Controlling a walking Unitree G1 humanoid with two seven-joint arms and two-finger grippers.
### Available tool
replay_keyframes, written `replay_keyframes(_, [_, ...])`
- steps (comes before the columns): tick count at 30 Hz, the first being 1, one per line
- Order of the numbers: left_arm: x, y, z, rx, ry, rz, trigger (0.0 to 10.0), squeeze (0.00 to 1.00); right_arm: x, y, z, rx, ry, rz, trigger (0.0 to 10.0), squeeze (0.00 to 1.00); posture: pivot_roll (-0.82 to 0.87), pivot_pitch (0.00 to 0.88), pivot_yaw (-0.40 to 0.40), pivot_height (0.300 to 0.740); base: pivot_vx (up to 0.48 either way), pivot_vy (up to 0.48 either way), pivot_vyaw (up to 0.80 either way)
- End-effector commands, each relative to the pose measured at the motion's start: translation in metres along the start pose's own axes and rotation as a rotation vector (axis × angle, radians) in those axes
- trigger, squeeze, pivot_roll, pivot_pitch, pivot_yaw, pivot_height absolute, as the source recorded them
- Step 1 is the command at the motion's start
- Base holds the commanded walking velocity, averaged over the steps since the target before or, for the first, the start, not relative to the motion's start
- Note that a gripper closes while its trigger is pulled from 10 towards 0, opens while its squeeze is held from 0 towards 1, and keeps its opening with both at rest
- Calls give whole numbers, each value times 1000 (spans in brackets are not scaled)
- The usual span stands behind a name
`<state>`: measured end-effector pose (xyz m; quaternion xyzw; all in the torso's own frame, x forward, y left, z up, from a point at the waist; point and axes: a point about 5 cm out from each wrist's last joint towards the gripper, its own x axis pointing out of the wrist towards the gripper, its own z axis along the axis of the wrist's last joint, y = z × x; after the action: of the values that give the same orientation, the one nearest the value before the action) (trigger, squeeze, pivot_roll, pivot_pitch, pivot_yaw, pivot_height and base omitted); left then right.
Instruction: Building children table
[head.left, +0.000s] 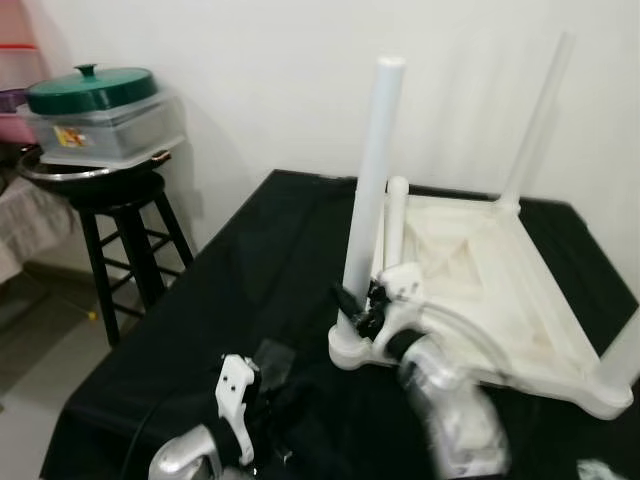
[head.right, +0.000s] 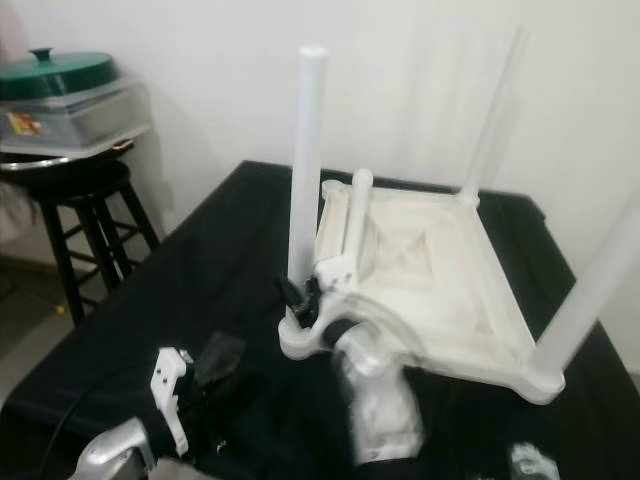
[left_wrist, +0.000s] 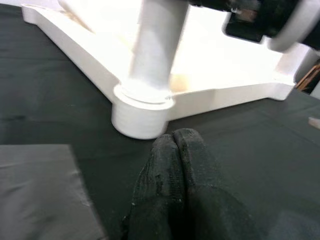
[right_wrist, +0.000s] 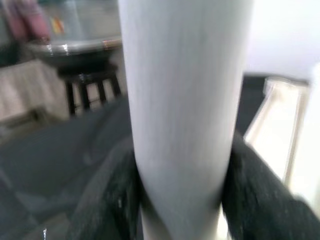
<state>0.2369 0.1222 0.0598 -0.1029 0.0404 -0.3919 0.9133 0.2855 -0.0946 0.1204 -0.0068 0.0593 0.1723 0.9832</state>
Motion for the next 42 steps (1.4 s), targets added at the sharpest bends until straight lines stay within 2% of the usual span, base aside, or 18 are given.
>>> replay_keyframes(1, [-3, 3, 0, -1, 22, -6, 10000, 0, -12, 6, -56, 21, 279, -17, 0, 0, -10, 0, 54, 740, 0, 0, 0])
replay_keyframes(4, [-4, 3, 0, -6, 25, -9, 10000, 0, -8, -11, -45, -6, 254, -68, 0, 0, -9, 0, 51, 740, 0, 0, 0])
replay_keyframes(5, [-4, 3, 0, -6, 24, -7, 10000, 0, -8, -9, -44, -8, 264, -80, 4784, 0, -5, 0, 45, 740, 0, 0, 0])
replay_keyframes(7, [-5, 3, 0, -6, 23, -6, 10000, 0, -9, -7, -43, -9, 272, -93, 4784, 0, -5, 0, 45, 740, 0, 0, 0])
replay_keyframes(8, [-4, 3, 0, -5, 21, -4, 10000, 0, -9, -1, -41, 3, 277, -70, 10000, 0, 4, 0, 36, 740, 0, 0, 0])
replay_keyframes(9, [-4, 3, 0, -5, 21, -4, 10000, 0, -9, -1, -41, 3, 277, -70, 10000, 0, 4, 0, 36, 740, 0, 0, 0])
replay_keyframes(10, [-4, 3, 0, -3, 19, -1, 10000, 0, -7, 2, -35, 33, 263, -15, 10000, 1000, 11, 0, 30, 740, 0, 0, 0])
replay_keyframes(13, [-4, 2, 0, -3, 17, 1, 10000, 0, -5, 4, -30, 51, 248, 39, 10000, 1000, 12, 0, 29, 740, 0, 0, 0])
replay_keyframes(14, [-3, 2, 1, -4, 14, 5, 10000, 0, 1, -3, -4, 7, 131, 245, 10000, 1000, 13, 0, 21, 740, 0, 0, 0])
replay_keyframes(15, [-3, 2, 1, -4, 14, 5, 10000, 0, 1, -3, -4, 7, 131, 245, 10000, 1000, 13, 0, 21, 740, 0, 0, 0])
replay_keyframes(16, [-1, 2, 1, -6, 10, 4, 10000, 0, 2, -14, 17, -88, 44, 454, 10000, 302, 7, 0, 19, 740, 0, 0, 0])
replay_keyframes(19, [0, 2, 2, -7, 8, 3, 10000, 0, -1, -23, 26, -149, 17, 577, 10000, 302, 6, 0, 19, 740, 0, 0, 0])
replay_keyframes(20, [1, 2, 2, -8, 7, 3, 10000, 0, -2, -29, 28, -192, 19, 648, 10000, 0, 7, 0, 15, 740, 0, 0, 0])
replay_keyframes(23, [3, 2, 2, -7, 5, 4, 10000, 0, 0, -37, 33, -203, 28, 704, 10000, 0, 15, 0, 8, 740, 0, 0, 0])
replay_keyframes(26, [6, 2, 3, -3, 2, 6, 10000, 0, 10, -58, 51, -231, 47, 815, 10000, 0, 24, 0, -2, 740, 0, 0, 0])
replay_keyframes(30, [7, 2, 3, -2, 1, 8, 10000, 0, 16, -64, 59, -221, 52, 845, 10000, 0, 27, 0, -5, 740, 0, 0, 0])
replay_keyframes(31, [7, 2, 3, 0, 1, 9, 10000, 0, 20, -67, 63, -223, 54, 849, 0, 0, 31, 0, -9, 740, 0, 0, 0])
replay_keyframes(42, [6, 4, 1, 0, 7, 12, 10000, 0, 20, -82, 56, -211, 64, 897, 0, 0, 25, 0, 2, 740, 0, 0, 0])
